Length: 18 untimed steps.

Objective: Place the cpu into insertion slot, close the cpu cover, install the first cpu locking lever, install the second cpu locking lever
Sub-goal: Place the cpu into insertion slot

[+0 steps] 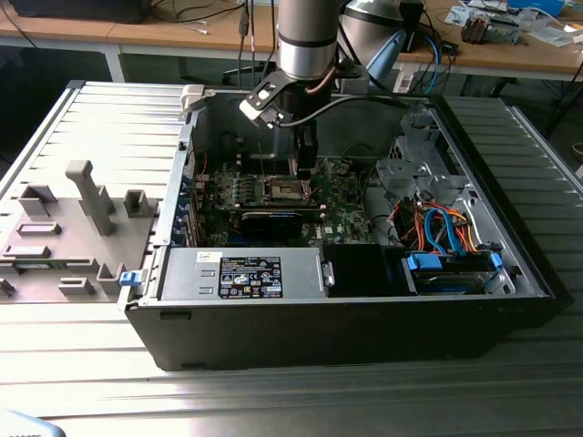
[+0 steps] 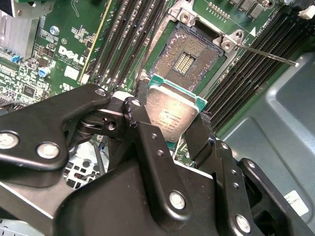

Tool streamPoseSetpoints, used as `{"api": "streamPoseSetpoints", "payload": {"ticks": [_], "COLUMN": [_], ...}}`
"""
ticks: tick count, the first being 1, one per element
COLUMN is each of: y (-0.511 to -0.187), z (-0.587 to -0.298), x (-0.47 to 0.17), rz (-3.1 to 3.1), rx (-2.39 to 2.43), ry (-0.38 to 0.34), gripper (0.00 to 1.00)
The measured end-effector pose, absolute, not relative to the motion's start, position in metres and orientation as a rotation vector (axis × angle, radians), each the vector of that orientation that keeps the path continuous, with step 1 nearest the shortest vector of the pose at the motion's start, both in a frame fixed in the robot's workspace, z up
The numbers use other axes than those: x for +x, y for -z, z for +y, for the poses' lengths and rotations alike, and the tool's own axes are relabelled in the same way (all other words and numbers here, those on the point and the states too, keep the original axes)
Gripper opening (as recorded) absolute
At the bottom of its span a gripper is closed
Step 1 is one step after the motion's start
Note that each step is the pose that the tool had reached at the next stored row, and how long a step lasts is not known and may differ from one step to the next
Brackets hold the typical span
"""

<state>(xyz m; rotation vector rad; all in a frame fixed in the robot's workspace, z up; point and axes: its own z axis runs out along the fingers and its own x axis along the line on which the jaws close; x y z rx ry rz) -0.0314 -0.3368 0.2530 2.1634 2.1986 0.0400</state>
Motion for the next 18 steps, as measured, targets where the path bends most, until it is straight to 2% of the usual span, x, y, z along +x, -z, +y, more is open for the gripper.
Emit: {"api": "streamPoseSetpoints", "payload": {"ticks": [18], "y": [-0.2494], "z": [-0.3368], "x": [-0.0314], "rz": [2.199], "rx": [2.163], "ry": [-0.040], "gripper": [0.55]}}
